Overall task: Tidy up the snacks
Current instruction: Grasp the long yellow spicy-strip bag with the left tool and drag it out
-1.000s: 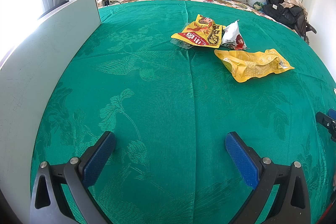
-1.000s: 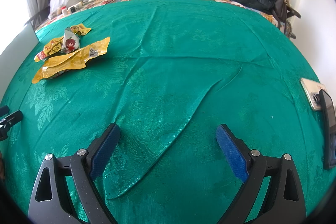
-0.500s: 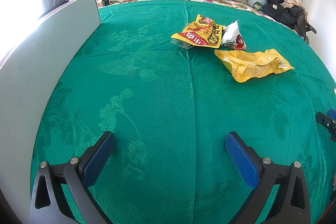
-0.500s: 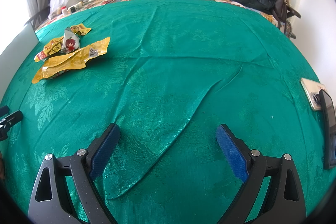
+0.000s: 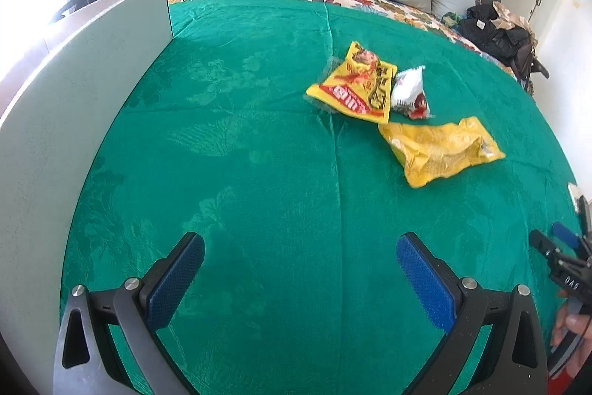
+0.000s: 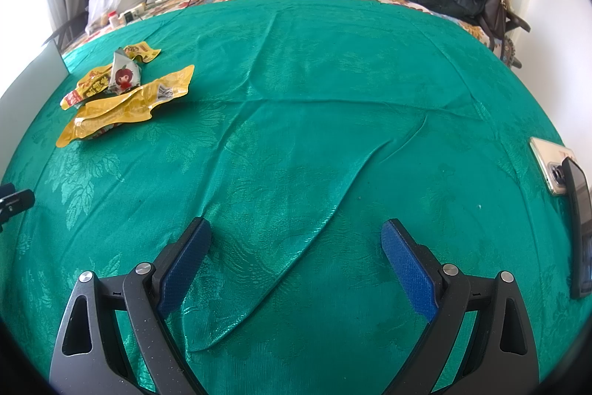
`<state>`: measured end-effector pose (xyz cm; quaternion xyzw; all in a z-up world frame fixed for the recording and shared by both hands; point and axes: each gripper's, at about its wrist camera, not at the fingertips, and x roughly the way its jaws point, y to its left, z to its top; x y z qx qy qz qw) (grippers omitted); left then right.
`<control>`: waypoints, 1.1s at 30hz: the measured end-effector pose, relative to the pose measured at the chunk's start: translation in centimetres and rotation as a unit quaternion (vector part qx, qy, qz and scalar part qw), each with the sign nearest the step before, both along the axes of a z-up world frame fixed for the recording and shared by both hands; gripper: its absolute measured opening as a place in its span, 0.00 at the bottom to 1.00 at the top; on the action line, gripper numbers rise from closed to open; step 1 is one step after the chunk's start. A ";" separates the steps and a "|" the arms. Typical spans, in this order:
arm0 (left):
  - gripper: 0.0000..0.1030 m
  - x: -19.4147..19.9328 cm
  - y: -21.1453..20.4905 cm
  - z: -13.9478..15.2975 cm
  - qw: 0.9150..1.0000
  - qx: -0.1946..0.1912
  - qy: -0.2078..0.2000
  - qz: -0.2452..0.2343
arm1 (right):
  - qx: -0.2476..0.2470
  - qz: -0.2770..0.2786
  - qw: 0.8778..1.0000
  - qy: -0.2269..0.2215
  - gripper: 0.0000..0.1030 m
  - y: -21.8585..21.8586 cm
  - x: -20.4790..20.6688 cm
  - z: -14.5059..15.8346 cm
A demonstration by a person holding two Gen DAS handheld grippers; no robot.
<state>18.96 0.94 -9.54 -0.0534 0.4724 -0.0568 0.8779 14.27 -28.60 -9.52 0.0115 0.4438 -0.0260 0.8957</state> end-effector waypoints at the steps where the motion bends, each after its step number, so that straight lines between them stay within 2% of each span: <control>1: 0.99 1.2 0.1 0.8 1.000 -0.007 -0.003 0.004 | 0.000 0.000 1.000 0.000 0.93 0.0 0.0 0.0; 3: 0.99 3.9 -0.1 2.1 1.000 -0.013 -0.005 0.003 | 0.000 0.000 1.000 0.000 0.93 0.0 0.0 0.0; 5: 0.99 7.1 -1.5 2.7 1.000 -0.002 0.005 -0.020 | 0.000 0.000 1.000 0.000 0.94 0.0 0.0 0.0; 7: 0.99 10.3 -4.0 2.5 0.996 0.040 0.032 -0.070 | 0.001 0.000 1.000 0.000 0.94 0.0 0.0 0.0; 10: 0.99 13.6 -7.6 1.4 0.981 0.129 0.052 -0.134 | 0.001 0.000 1.000 0.000 0.94 0.0 0.0 0.0; 13: 0.99 15.4 -9.2 -0.5 0.969 0.169 0.075 -0.162 | 0.000 0.000 1.000 0.000 0.94 -0.1 0.0 0.0; 14: 0.90 15.7 -9.3 -0.9 0.968 0.167 0.083 -0.168 | 0.001 0.000 1.000 0.000 0.94 0.0 0.0 0.0; 15: 0.69 15.7 -9.4 -1.3 0.968 0.156 0.090 -0.177 | 0.000 0.000 1.000 0.000 0.94 -0.1 0.0 0.0; 16: 0.62 15.7 -9.2 -0.9 0.972 0.131 0.086 -0.178 | 0.000 0.000 1.000 0.000 0.94 -0.1 0.0 0.0; 20: 0.45 13.6 -7.9 0.6 0.978 0.106 0.062 -0.167 | 0.000 0.002 1.000 0.000 0.95 0.0 -0.1 -0.1; 24: 0.45 9.4 -4.3 2.5 0.989 0.055 0.046 -0.125 | 0.000 0.002 1.000 0.000 0.95 0.1 -0.1 -0.1; 27: 0.45 5.2 -1.6 3.3 0.994 0.031 0.045 -0.097 | 0.000 0.002 1.000 0.000 0.95 0.1 -0.1 -0.1; 31: 0.45 -0.6 0.7 3.0 0.996 0.033 0.047 -0.073 | 0.000 0.002 1.000 0.001 0.95 0.1 -0.1 -0.1; 33: 0.45 -3.0 0.8 2.3 0.995 0.048 0.049 -0.072 | 0.001 0.002 1.000 0.001 0.95 0.1 -0.1 -0.1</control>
